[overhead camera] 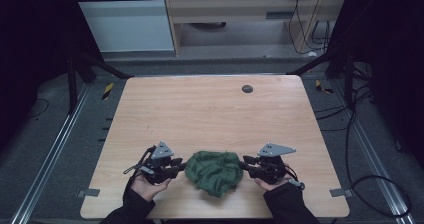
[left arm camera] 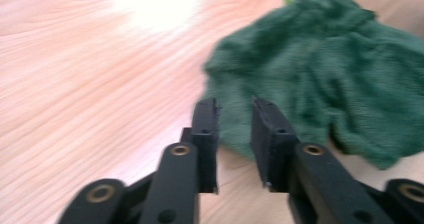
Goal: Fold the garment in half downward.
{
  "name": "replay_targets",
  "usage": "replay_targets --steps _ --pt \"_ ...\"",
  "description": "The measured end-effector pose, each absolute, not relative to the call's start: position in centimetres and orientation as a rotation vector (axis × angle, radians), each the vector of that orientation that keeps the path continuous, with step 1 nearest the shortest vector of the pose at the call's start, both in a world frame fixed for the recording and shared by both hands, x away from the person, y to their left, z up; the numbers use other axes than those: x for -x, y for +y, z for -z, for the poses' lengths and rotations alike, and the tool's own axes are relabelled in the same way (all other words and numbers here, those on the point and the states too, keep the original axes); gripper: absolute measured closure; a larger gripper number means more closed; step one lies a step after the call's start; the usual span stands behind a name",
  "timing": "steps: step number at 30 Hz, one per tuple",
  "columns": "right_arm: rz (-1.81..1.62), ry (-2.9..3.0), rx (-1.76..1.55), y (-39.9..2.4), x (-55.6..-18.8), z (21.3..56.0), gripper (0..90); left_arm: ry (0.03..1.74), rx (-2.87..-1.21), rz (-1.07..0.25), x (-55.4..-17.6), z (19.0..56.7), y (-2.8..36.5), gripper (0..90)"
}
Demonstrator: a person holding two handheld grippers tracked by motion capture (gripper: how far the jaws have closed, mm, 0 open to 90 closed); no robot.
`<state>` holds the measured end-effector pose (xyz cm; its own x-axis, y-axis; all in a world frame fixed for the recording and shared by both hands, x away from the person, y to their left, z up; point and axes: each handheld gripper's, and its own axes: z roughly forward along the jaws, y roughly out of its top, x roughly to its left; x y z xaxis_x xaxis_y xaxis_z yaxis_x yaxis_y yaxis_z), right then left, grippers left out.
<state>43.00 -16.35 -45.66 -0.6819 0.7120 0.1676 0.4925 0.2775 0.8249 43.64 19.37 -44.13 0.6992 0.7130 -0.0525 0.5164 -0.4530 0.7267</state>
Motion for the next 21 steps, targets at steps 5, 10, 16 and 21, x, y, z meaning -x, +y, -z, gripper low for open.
replay_targets --steps 5,10,16,21 --pt "-1.341 2.254 -1.186 -18.0 -43.4 45.8 60.4 1.004 -2.130 -0.412 -44.1 44.6 21.2 58.7" --pt "-1.320 2.193 -1.235 -19.5 -43.6 45.9 53.7 1.081 -2.088 -0.459 -44.5 44.9 23.2 48.3" --pt "-1.279 2.146 -1.323 -21.4 -44.0 46.4 46.9 1.131 -2.056 -0.484 -45.0 45.3 25.1 38.0" --pt "-1.235 2.112 -1.373 -22.6 -44.4 46.8 38.2 1.188 -2.050 -0.494 -45.5 46.0 26.7 35.0"
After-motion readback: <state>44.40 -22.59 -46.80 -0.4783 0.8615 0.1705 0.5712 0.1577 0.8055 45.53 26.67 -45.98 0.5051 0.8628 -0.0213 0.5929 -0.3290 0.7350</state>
